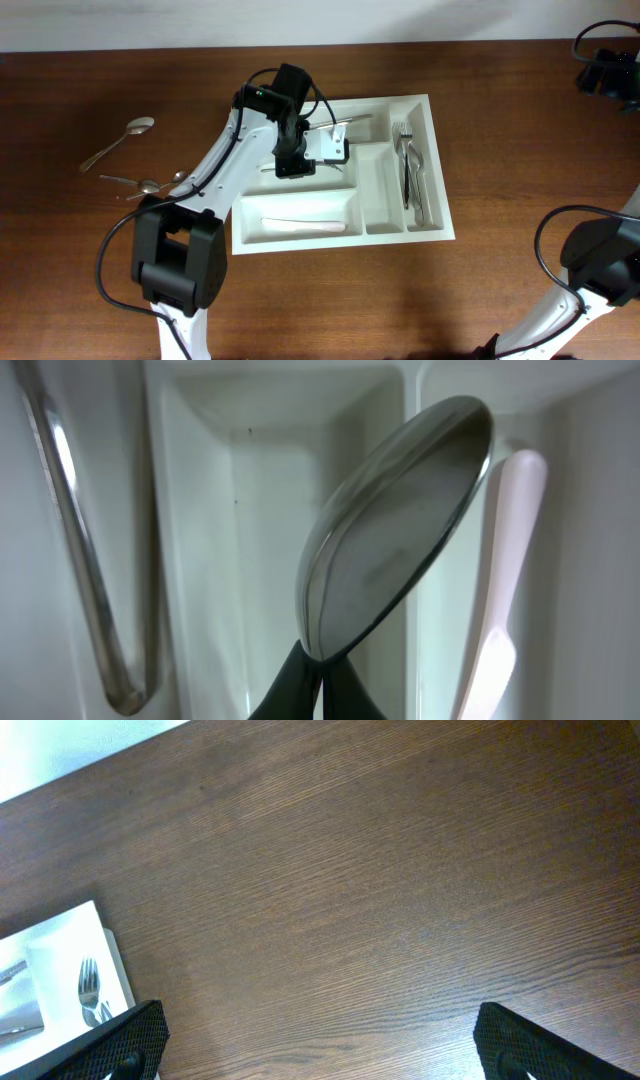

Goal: Pack container
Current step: 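Lower the spoon into the tray's middle-left compartment and release, then raise left gripper away from the tray toward the spoons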

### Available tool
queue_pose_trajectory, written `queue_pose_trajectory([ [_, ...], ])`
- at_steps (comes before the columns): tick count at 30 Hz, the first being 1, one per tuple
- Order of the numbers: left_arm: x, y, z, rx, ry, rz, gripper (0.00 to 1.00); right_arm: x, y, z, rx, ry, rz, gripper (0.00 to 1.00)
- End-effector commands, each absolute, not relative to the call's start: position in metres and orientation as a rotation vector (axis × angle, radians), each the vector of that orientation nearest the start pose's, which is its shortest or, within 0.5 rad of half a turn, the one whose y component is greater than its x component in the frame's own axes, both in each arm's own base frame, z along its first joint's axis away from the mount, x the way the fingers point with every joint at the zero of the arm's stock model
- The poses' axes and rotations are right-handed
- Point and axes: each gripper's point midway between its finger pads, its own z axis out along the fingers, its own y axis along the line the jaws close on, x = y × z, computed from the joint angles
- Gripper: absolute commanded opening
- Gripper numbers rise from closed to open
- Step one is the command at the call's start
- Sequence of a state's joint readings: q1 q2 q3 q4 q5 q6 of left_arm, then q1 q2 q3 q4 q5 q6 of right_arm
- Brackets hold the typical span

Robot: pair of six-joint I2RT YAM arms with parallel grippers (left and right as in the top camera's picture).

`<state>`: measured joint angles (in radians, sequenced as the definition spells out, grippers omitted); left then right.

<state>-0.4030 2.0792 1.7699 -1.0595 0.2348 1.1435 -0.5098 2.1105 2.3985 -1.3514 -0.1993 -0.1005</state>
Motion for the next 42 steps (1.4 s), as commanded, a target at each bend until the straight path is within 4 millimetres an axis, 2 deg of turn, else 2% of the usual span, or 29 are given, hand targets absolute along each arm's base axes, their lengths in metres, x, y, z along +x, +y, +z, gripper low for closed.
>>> queue_pose_trajectory([
  [1,0.396,-0.204,0.071,2.042,2.08,-0.175,0.02,0.444,-0.211,0.257,0.476,2.555,0.04,0.99],
  [6,0.403,-0.191,0.041,2.089,2.149,-0.086,0.02,0.444,-0.211,0.257,0.476,2.555,0.041,0.99],
  [12,0.417,-0.194,0.037,2.047,2.135,-0.037,0.02,0.444,-0.211,0.257,0.476,2.555,0.04,0.99],
  [13,0.419,-0.195,0.038,2.034,2.138,-0.035,0.04,0.444,-0.211,0.257,0.476,2.555,0.04,0.99],
  [15,0.422,-0.197,0.042,1.996,2.157,-0.032,0.21,0.444,-0.211,0.257,0.476,2.555,0.041,0.99],
  [17,0.431,-0.201,0.056,1.872,2.217,-0.028,0.36,0.444,-0.211,0.257,0.476,2.555,0.04,0.99],
  [19,0.442,-0.205,0.077,1.729,2.269,-0.028,0.6,0.444,-0.211,0.257,0.476,2.555,0.04,0.99],
  [21,0.452,-0.209,0.106,1.597,2.293,-0.027,0.8,0.444,-0.211,0.257,0.476,2.555,0.04,0.99],
  [22,0.456,-0.211,0.122,1.554,2.289,-0.026,0.85,0.444,-0.211,0.257,0.476,2.555,0.041,0.99],
  [23,0.458,-0.212,0.138,1.525,2.279,-0.023,0.98,0.444,-0.211,0.257,0.476,2.555,0.04,0.99],
  [28,0.451,-0.202,0.218,1.457,2.212,0.01,0.99,0.444,-0.211,0.257,0.475,2.555,0.04,0.99],
  [31,0.445,-0.178,0.252,1.391,2.205,0.037,0.99,0.444,-0.211,0.257,0.476,2.555,0.04,0.99],
  [34,0.443,-0.133,0.266,1.289,2.274,0.066,0.99,0.444,-0.211,0.257,0.476,2.555,0.041,0.99],
  [37,0.443,-0.079,0.259,1.139,2.418,0.074,0.99,0.444,-0.211,0.257,0.476,2.555,0.04,0.99],
  [42,0.458,0.024,0.229,0.845,2.609,0.106,0.99,0.444,-0.211,0.257,0.476,2.555,0.04,0.99],
])
